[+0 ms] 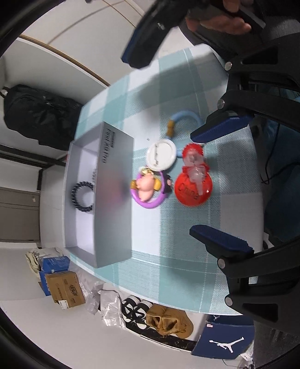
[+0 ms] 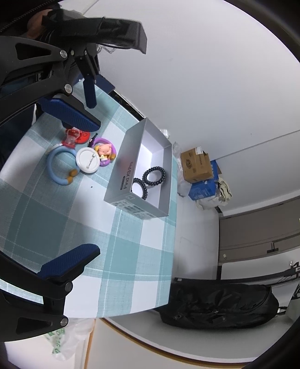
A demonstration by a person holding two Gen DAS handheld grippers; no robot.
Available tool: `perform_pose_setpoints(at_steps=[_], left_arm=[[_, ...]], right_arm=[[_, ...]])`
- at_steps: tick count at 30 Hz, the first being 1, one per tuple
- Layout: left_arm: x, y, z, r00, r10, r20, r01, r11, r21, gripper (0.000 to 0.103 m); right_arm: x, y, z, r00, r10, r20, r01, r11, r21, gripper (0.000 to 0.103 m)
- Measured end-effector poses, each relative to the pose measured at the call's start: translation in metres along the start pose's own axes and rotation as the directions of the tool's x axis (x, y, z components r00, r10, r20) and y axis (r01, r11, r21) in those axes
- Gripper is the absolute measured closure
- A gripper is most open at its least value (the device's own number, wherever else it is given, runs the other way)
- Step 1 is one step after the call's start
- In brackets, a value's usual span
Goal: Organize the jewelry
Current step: 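Lift both grippers out of the silver box and back over the table, then grasp the red round 'I China' badge with the left gripper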
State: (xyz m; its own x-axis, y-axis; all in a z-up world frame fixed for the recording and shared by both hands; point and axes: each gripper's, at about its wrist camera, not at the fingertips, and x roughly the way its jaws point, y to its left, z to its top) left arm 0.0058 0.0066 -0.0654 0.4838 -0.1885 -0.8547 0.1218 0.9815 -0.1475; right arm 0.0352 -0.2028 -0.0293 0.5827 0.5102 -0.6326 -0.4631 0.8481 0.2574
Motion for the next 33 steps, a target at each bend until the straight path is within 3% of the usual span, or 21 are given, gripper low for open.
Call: perform_pose_setpoints(at_steps=[15, 16, 20, 29, 33], left_arm=[[0.003, -0.001, -0.003, 1.0, -0.018, -0.006, 0.018, 0.999, 0.037, 0.034], [0.003, 0.0, -0.002, 1.0, -0.018, -0.003, 0.018, 0.999, 0.035, 0.036], [0.004, 0.005, -0.003, 0.999, -0.039, -0.012, 0.039, 0.998, 0.041, 0.06], [0.004, -0.003, -0.007, 0.998, -0.057, -0.013, 0.059, 0.983, 0.173, 0.076], [0.004, -0.004, -0.005, 0.998, -0.056, 0.007, 0.053, 0.98, 0.192, 0.077]], right_arm=[[0.001, 0.003, -0.003, 1.0, 0.021, -0.011, -0.021, 1.0, -0.014, 0.005], [0.001, 0.004, -0.004, 1.0, 0.022, -0.013, -0.022, 1.0, -0.017, 0.005], [0.002, 0.005, -0.005, 1.0, 0.024, -0.017, -0.024, 0.999, -0.022, 0.005], [0.004, 0.002, -0.005, 1.0, 0.02, -0.024, -0.02, 1.0, -0.009, 0.005], [0.006, 0.003, -0.005, 0.999, 0.02, -0.028, -0.02, 1.0, -0.011, 0.005]])
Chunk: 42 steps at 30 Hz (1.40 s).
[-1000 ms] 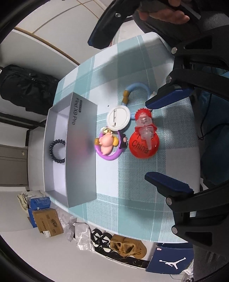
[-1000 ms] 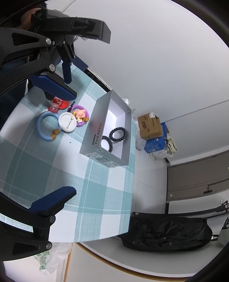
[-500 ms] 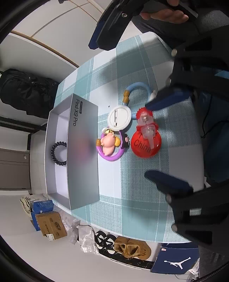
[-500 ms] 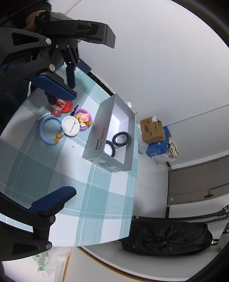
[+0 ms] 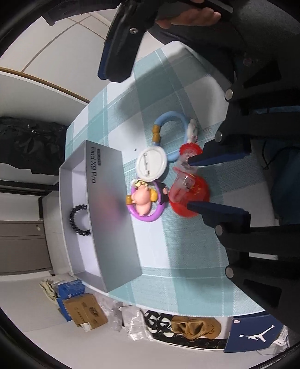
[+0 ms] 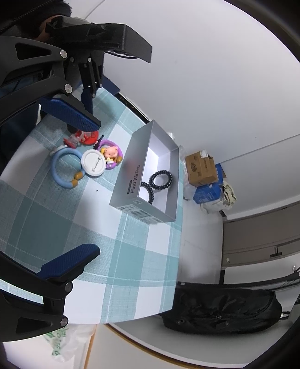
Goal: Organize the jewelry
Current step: 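Grasp the red round 'I China' badge with the left gripper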
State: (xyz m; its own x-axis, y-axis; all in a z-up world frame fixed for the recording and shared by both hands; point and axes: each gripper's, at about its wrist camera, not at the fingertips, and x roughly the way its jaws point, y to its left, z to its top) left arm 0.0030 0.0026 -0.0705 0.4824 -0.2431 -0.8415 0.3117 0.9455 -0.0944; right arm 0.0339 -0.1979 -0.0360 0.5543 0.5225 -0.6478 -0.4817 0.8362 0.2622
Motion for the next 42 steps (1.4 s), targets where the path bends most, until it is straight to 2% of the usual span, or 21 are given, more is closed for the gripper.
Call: perform_pose_setpoints(at_steps=[8, 12, 15, 20, 24, 28, 30, 34, 40, 42], left_arm=[[0.006, 0.012, 0.005, 0.998, 0.061, 0.007, -0.061, 0.998, -0.007, 0.077], [0.003, 0.024, 0.007, 1.0, 0.021, 0.012, -0.02, 0.997, -0.078, 0.077], [-0.003, 0.025, 0.007, 1.0, -0.009, 0.027, 0.011, 0.996, -0.088, 0.077], [0.003, 0.013, 0.005, 1.0, 0.001, -0.005, -0.002, 0.999, -0.043, 0.077], [0.011, 0.011, 0.007, 0.998, 0.058, -0.032, -0.058, 0.998, -0.006, 0.077], [0.015, 0.018, 0.009, 0.997, 0.064, -0.04, -0.065, 0.997, -0.029, 0.071], [0.019, 0.021, 0.009, 0.997, 0.053, -0.061, -0.056, 0.997, -0.044, 0.062], [0.02, 0.017, 0.009, 0.996, 0.063, -0.064, -0.064, 0.998, -0.022, 0.058], [0.02, 0.016, 0.008, 0.996, 0.075, -0.052, -0.075, 0.997, 0.005, 0.058], [0.02, 0.017, 0.008, 0.995, 0.083, -0.05, -0.083, 0.996, 0.009, 0.065]], right_arm=[[0.003, 0.002, -0.002, 1.0, -0.004, -0.01, 0.004, 1.0, -0.013, 0.005], [0.003, 0.002, -0.003, 1.0, -0.003, -0.013, 0.003, 1.0, -0.013, 0.005], [0.004, 0.003, -0.003, 1.0, 0.002, -0.02, -0.002, 1.0, -0.012, 0.005], [0.01, 0.009, -0.004, 0.999, 0.019, -0.035, -0.02, 0.999, -0.028, 0.005], [0.013, 0.013, -0.006, 0.999, 0.023, -0.043, -0.024, 0.999, -0.043, 0.005], [0.014, 0.015, -0.007, 0.999, 0.019, -0.045, -0.022, 0.998, -0.053, 0.005], [0.014, 0.013, -0.007, 0.999, 0.019, -0.047, -0.021, 0.999, -0.05, 0.005], [0.015, 0.011, -0.006, 0.999, 0.022, -0.046, -0.024, 0.999, -0.04, 0.005], [0.014, 0.012, -0.006, 0.999, 0.023, -0.047, -0.025, 0.999, -0.041, 0.005], [0.014, 0.012, -0.006, 0.999, 0.021, -0.047, -0.023, 0.999, -0.04, 0.005]])
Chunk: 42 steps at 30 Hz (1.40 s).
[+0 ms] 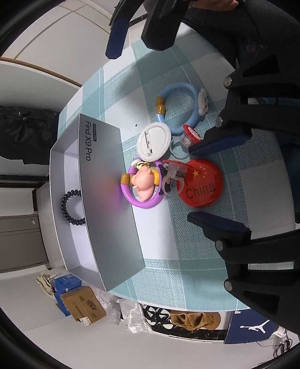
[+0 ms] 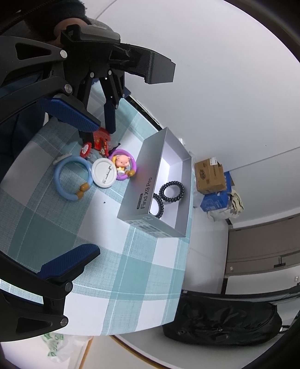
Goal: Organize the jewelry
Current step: 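Grasp the red round 'I China' badge with the left gripper, then lift the red badge with the left gripper while the right gripper grasps a red-white bracelet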
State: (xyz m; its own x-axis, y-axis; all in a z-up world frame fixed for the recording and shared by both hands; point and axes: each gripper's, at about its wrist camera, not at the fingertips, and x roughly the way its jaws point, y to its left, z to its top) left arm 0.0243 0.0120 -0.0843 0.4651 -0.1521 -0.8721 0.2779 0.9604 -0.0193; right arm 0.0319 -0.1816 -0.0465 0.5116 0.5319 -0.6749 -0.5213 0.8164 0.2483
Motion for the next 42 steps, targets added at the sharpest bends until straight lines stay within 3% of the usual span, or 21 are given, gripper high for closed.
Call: perform_pose_setpoints(at_steps=[9, 22, 25, 33, 37, 42], left_arm=[[-0.006, 0.004, 0.0, 1.0, -0.03, -0.003, 0.03, 0.999, -0.038, 0.066], [-0.043, 0.032, 0.008, 0.983, -0.108, 0.148, 0.137, 0.968, -0.209, 0.066], [-0.048, 0.041, 0.008, 0.977, -0.114, 0.18, 0.157, 0.955, -0.252, 0.066], [-0.056, 0.062, 0.007, 0.963, -0.122, 0.24, 0.196, 0.929, -0.314, 0.066], [-0.058, 0.068, 0.006, 0.96, -0.127, 0.251, 0.206, 0.925, -0.318, 0.066], [-0.059, 0.07, 0.008, 0.956, -0.134, 0.26, 0.215, 0.923, -0.318, 0.066]], right_arm=[[0.001, -0.005, -0.001, 1.0, 0.002, -0.001, -0.002, 1.0, 0.025, 0.005], [0.015, 0.027, -0.009, 0.998, 0.046, -0.043, -0.05, 0.996, -0.08, 0.007], [0.02, 0.035, -0.011, 0.997, 0.054, -0.048, -0.059, 0.992, -0.109, 0.014], [0.047, 0.056, -0.018, 0.994, 0.035, -0.101, -0.054, 0.981, -0.184, 0.045], [0.055, 0.064, -0.021, 0.995, 0.012, -0.101, -0.035, 0.974, -0.223, 0.051], [0.063, 0.075, -0.027, 0.992, -0.094, -0.08, 0.064, 0.946, -0.318, 0.062]])
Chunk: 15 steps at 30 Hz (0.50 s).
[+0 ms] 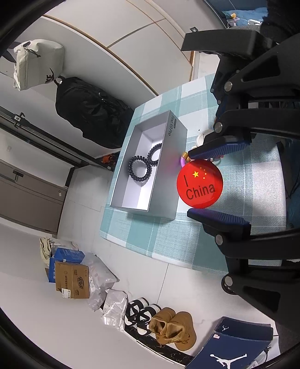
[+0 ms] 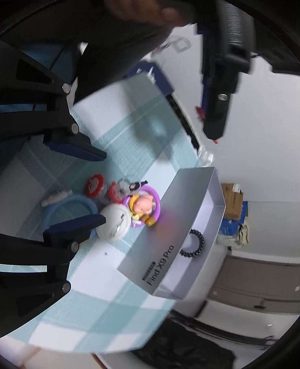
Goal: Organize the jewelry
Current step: 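Lift the red badge with the left gripper while the right gripper grasps a red-white bracelet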
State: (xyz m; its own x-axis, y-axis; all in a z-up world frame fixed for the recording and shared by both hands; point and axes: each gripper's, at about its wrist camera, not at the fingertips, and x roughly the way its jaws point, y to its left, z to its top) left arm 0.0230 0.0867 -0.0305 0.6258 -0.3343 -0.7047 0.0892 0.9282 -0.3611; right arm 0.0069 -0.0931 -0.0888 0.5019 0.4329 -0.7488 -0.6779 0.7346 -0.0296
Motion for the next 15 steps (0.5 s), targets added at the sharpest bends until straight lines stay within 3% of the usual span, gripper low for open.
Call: perform_pose_setpoints(at_steps=[8, 15], left_arm=[[0.002, 0.002, 0.001, 1.0, -0.008, -0.011, 0.008, 1.0, -0.006, 0.066], [0.003, 0.0, 0.001, 1.0, -0.003, -0.008, 0.003, 1.0, -0.005, 0.066]], right_arm=[[0.008, 0.007, -0.001, 0.999, -0.046, -0.012, 0.045, 0.997, -0.068, 0.083], [-0.003, -0.003, 0.002, 1.0, 0.008, 0.004, -0.008, 1.0, -0.006, 0.084]])
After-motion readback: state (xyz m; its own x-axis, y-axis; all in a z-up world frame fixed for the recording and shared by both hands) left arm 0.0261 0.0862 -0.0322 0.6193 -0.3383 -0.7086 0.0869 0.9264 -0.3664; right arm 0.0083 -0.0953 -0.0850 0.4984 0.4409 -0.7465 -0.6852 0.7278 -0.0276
